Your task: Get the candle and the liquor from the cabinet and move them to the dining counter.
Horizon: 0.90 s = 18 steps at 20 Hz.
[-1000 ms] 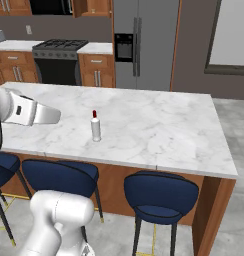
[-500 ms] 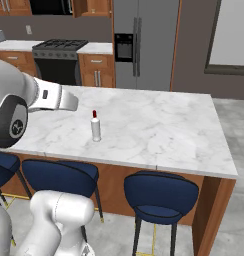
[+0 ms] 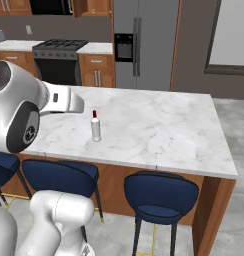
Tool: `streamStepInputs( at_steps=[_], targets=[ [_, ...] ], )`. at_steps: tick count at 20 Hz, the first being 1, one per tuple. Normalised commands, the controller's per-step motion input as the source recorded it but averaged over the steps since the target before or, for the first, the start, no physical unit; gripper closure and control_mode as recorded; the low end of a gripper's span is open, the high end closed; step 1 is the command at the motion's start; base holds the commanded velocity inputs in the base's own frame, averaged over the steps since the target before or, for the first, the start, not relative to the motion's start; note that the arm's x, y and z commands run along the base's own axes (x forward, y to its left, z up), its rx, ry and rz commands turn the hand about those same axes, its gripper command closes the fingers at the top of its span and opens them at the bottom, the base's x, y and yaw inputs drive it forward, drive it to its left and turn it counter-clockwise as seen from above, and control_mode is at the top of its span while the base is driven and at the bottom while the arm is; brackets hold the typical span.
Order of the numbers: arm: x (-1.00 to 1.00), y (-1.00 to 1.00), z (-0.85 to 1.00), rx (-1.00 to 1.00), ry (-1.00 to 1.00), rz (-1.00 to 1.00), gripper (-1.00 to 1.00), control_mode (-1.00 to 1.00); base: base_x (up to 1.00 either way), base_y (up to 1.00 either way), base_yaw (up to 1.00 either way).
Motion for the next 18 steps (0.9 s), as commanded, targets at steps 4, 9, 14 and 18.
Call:
streamStepInputs(
  at_steps=[4, 9, 14, 18],
  targets=[
    [-0.14, 0.02, 0.00, 0.00, 0.00, -0.04, -1.00, -1.00, 0.00, 0.00, 0.00],
    [-0.25, 0.00, 0.00, 0.00, 0.00, -0.05, -1.00, -1.00, 0.00, 0.00, 0.00],
    [0.00, 0.00, 0.00, 0.00, 0.00, 0.00, -1.00, 1.00, -0.68, 0.01, -0.03],
    [0.00, 0.00, 0.00, 0.00, 0.00, 0.00, -1.00, 1.00, -0.99, 0.48, -0.08]
  ],
)
